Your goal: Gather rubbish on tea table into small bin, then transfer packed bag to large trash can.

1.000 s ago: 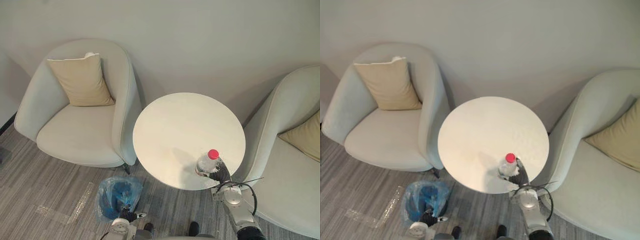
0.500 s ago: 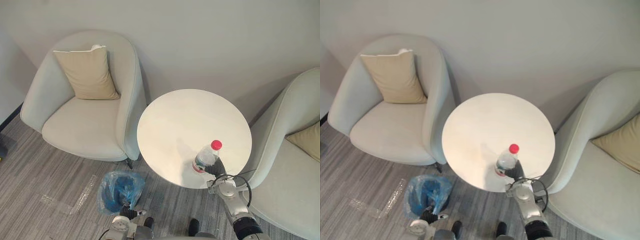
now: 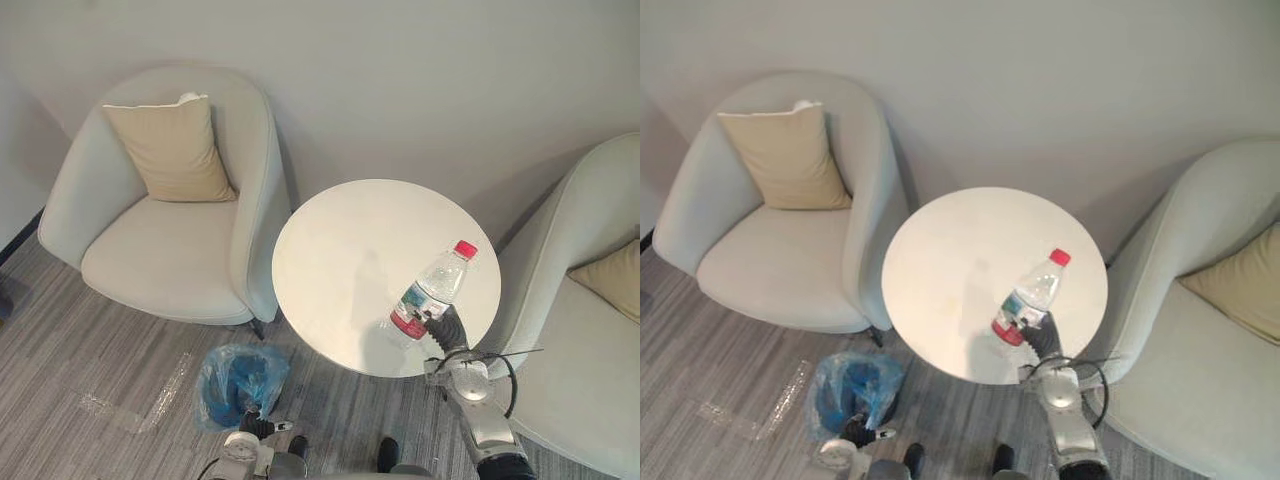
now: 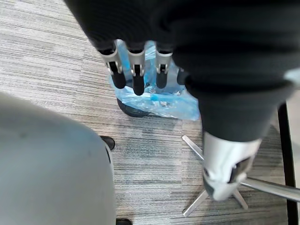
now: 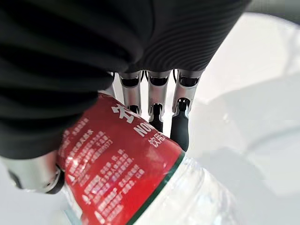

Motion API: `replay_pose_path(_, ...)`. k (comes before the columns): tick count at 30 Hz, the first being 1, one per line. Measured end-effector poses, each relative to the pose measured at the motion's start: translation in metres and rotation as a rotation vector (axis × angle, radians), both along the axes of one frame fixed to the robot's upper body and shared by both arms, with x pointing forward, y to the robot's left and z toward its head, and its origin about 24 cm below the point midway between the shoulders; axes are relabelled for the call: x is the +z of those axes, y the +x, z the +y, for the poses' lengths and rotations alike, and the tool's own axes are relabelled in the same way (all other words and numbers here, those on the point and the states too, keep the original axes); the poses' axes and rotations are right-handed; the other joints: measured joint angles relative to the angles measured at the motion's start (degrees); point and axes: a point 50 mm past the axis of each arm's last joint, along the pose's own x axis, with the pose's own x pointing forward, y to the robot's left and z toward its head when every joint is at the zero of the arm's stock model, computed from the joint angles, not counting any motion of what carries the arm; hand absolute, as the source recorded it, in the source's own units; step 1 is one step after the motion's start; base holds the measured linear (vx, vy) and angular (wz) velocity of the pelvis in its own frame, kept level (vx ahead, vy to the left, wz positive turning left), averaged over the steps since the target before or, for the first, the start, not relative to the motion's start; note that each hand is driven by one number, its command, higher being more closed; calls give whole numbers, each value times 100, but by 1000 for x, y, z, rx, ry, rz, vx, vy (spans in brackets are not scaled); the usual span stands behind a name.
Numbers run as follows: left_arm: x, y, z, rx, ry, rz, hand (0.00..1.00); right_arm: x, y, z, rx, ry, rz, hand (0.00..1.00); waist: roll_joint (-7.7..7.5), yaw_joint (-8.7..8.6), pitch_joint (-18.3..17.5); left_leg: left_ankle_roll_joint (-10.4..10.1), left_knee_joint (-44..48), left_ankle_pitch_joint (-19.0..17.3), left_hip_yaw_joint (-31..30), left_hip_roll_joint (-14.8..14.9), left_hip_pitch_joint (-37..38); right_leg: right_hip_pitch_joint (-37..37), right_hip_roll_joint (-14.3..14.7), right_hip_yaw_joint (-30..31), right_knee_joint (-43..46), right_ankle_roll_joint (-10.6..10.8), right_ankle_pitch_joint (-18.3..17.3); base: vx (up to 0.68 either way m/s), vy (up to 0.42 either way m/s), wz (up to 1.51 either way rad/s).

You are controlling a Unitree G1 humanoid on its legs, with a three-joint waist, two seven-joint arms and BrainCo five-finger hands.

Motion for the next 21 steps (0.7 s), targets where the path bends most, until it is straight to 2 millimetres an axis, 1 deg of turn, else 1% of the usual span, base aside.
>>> replay_pose_path(5,-1,-4,2,0,5,16,0,1,-17,1,3,7,-4,100,-20,-107,-20,4,-7,-9,158,10,116,31,0,184,-1,19,14,-31,23,-17)
replay_pose_path(8,-2,-5,3,0,7,20,0,3,-25,1,12,-23,-5,100,-52,-131,-50,3,-13,-9,239,16,173,43,1,280,-1,36,37,-40,26,-15)
replay_pose_path(9,-2,-5,3,-1,7,20,0,4,-26,1,14,-27,-7,100,-53,-136,-50,4,-17,-9,252,16,190,52,1,293,-1,37,40,-34,24,-13)
replay_pose_path(11,-2,-8,4,-5,14,27,0,5,-29,4,30,-40,-11,100,-85,-202,-97,3,-26,-10,292,17,243,80,-1,331,-2,43,45,-35,23,-8)
replay_pose_path(14,-3,-9,5,-8,16,31,0,5,-32,6,44,-58,-10,100,-114,-209,-134,3,-27,-10,324,22,268,88,1,359,-2,46,58,-25,15,-7)
replay_pose_path(18,-4,-11,4,-9,17,41,0,15,-34,13,79,-74,-48,100,-99,-209,-180,3,-23,-8,359,20,323,137,-5,386,-2,49,72,-34,15,-3)
replay_pose_path(19,-4,-12,4,-6,16,42,0,19,-33,17,94,-88,-67,100,-88,-209,-189,3,-3,-5,326,13,302,144,-15,315,-1,50,72,-38,5,11)
replay_pose_path(21,-4,-12,1,-5,9,43,0,25,-34,18,95,-88,-95,100,-67,-210,-208,7,31,15,204,-10,192,129,-45,225,36,63,52,-50,1,44)
